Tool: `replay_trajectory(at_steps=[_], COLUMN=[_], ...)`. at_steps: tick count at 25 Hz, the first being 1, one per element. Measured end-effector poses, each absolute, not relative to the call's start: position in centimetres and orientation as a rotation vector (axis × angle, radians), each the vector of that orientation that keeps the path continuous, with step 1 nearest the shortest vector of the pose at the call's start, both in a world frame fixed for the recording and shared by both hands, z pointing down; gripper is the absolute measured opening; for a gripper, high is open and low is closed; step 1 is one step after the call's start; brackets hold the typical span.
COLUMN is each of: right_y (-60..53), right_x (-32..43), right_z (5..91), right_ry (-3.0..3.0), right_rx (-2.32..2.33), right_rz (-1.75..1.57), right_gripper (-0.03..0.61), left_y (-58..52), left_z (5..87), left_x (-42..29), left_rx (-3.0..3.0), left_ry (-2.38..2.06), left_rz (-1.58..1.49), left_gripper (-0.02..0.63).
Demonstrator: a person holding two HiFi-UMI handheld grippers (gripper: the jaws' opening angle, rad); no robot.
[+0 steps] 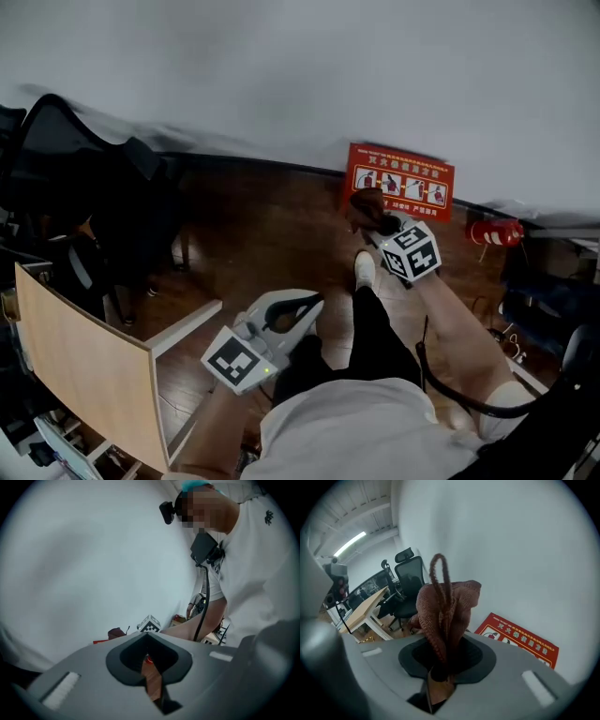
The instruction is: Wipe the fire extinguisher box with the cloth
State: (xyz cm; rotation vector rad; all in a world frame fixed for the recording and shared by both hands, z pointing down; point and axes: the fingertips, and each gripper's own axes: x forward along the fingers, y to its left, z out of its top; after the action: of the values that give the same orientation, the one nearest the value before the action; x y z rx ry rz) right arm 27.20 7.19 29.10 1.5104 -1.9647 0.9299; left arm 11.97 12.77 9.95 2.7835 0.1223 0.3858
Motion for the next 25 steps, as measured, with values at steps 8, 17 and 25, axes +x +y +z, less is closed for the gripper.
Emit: replay_trajectory(at_steps=[8,17,25], right_y=[-1.2,3.1,10.7], right_x=[31.9,42.9,50.9], right_z=[39.5,45.7,45.1], right_ry=[-1.981,-1.814,-1.702], right_rx=[1.414,1.527,1.684], right_rz=[1.008,1.219,1.321], right_gripper=[0.086,0.086,0.086], left_y=[9.4,9.9,12.3], left_z=[14.9,17.5,18.4], left_x=[23.4,31.6,36.5], left_rx=[2.753,2.701,2.693], left_ry=[0.124,0.286,0.473], left_rz=[0.426,0.432,0.511], left_gripper=[0.0,0.0,0.0])
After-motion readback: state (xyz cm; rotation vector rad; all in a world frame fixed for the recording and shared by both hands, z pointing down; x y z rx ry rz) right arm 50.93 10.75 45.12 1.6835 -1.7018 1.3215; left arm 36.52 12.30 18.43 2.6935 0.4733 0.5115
